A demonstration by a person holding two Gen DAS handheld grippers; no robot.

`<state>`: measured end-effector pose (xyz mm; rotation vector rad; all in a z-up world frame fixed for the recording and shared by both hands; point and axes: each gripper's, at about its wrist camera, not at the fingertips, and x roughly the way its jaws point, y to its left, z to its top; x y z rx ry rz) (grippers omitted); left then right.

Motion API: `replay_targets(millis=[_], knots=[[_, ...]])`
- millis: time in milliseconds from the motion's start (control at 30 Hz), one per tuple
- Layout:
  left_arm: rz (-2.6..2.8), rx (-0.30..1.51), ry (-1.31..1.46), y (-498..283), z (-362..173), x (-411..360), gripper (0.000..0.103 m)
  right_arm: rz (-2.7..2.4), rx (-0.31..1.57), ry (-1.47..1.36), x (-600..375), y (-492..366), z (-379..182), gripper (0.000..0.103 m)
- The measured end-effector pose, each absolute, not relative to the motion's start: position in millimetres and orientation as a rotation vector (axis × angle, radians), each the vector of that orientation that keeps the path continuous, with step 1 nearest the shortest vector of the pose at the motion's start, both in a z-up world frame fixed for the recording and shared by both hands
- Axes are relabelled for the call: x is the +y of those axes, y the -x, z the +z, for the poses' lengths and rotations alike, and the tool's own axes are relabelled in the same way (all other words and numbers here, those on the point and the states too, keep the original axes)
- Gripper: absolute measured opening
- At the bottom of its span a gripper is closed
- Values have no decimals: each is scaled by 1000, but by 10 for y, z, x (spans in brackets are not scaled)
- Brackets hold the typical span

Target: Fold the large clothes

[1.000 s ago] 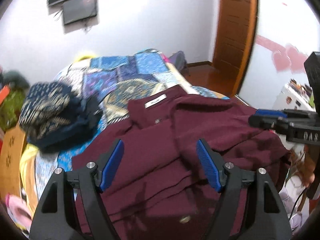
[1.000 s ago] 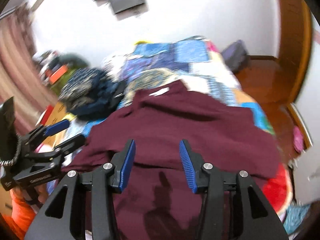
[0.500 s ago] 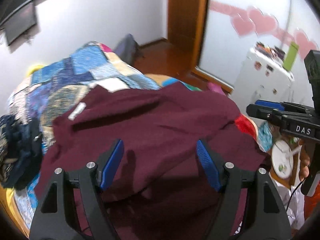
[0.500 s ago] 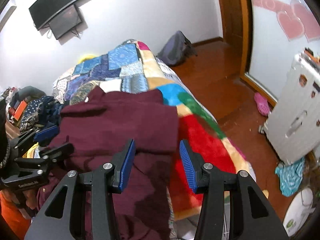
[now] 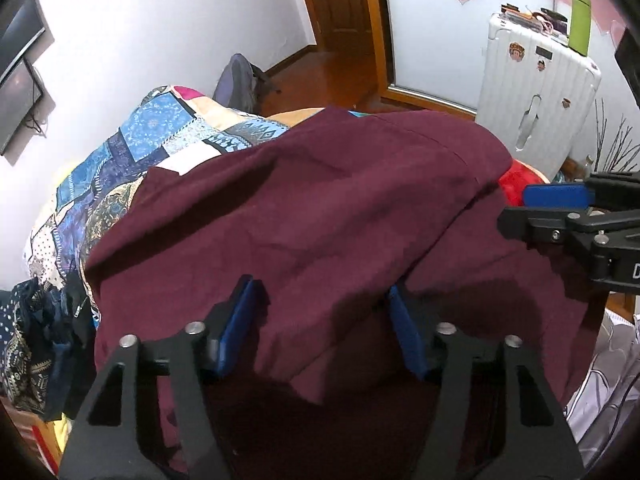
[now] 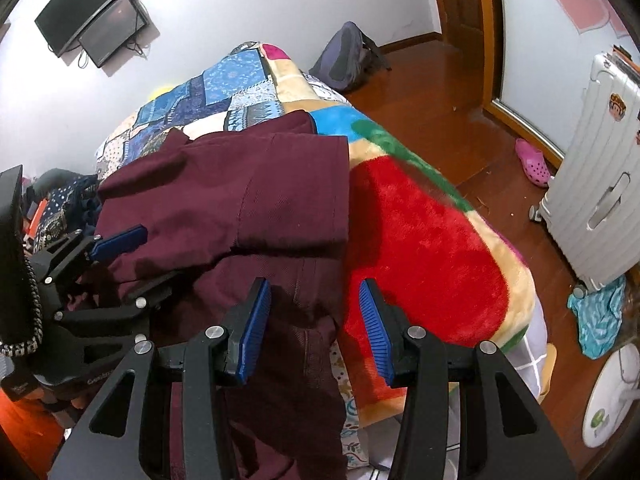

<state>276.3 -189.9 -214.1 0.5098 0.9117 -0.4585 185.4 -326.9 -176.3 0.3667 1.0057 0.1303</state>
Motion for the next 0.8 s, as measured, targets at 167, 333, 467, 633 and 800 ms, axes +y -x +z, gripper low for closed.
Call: replay_targets(millis=[167,333,467,633,800], knots=[[-497,917,-402,-2885,-1993,-1702,32,133,1005,-352,-3256,-1847,-1744,43],[-432,831,-312,-2916,-1658,-1449,13,123,1002,-316,-3194,-1871,-1708,43],[-360,750,-209,-2935,-1273,-1026,11,131,1010,-302,-3143,-1908,-1712,43],[-214,676,-76,-2846,-930,-270,11,131,1015,-287,-3069,-1965,-1697,43],[-51,688,63,-2606,-914,611,10,145,978,-241,-2922,-2105,-1500,43]])
